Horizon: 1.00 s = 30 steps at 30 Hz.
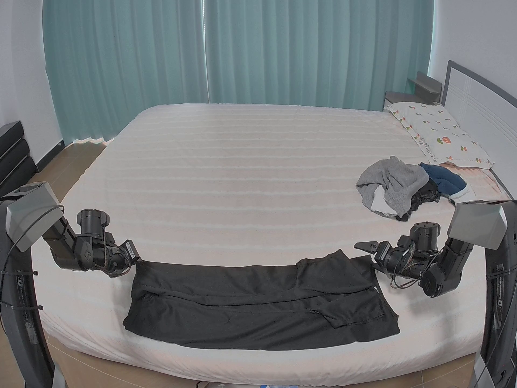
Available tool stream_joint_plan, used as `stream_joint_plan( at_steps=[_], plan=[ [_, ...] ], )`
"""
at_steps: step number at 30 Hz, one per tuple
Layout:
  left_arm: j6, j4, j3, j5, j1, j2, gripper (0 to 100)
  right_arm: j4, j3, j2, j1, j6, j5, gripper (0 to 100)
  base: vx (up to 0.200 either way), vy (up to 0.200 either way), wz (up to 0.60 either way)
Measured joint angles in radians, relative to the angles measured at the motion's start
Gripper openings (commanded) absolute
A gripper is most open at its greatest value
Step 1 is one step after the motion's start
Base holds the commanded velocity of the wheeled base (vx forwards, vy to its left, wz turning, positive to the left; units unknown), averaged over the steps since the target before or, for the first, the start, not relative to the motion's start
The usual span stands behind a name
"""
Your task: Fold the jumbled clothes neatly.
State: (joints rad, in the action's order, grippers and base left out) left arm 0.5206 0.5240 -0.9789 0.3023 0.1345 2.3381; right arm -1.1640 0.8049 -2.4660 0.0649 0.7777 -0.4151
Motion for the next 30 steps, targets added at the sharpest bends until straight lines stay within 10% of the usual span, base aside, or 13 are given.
stream_joint_plan(
  at_steps=[8, 9, 30],
  plan=[
    [0.0, 0.0, 0.0, 0.0, 0.0, 0.0, 0, 0.023, 0.031, -0.014, 0.0, -0.022, 0.0, 100, 0.0, 0.0, 0.0],
    [0.0, 0.001, 0.0, 0.0, 0.0, 0.0, 0, 0.023, 0.035, -0.016, 0.001, -0.023, 0.0, 0, 0.0, 0.0, 0.0],
    [0.002, 0.001, 0.0, 0.001, 0.005, -0.001, 0, 0.022, 0.008, 0.001, -0.041, -0.04, 0.044, 0, 0.0, 0.0, 0.0]
  ],
)
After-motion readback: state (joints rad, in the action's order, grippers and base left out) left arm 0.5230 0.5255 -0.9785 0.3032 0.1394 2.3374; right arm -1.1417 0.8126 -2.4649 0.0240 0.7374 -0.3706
